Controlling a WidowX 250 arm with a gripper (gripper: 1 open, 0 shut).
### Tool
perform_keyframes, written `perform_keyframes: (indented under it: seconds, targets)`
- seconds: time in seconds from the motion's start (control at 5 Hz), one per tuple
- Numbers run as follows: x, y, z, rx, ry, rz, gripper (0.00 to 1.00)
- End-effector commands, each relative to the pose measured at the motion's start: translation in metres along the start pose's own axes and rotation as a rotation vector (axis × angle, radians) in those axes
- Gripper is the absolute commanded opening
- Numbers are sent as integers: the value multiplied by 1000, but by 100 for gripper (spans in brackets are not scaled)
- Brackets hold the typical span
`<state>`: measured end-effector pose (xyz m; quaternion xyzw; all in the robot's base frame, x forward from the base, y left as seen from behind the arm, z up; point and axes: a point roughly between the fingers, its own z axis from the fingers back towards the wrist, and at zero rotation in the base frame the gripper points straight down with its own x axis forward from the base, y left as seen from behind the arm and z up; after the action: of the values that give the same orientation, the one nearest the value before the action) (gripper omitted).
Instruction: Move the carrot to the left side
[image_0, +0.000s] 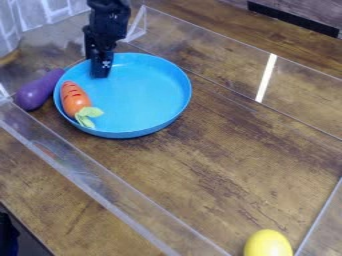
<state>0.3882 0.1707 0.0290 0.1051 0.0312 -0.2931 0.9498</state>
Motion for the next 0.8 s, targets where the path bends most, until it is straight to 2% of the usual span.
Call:
perform_keyframes:
  seconds: [0.0,0.2,0.6]
  targets:
    - [1,14,9,35,-17,61,100]
    - [7,13,5,30,-8,91,100]
    - [-3,12,7,32,1,94,100]
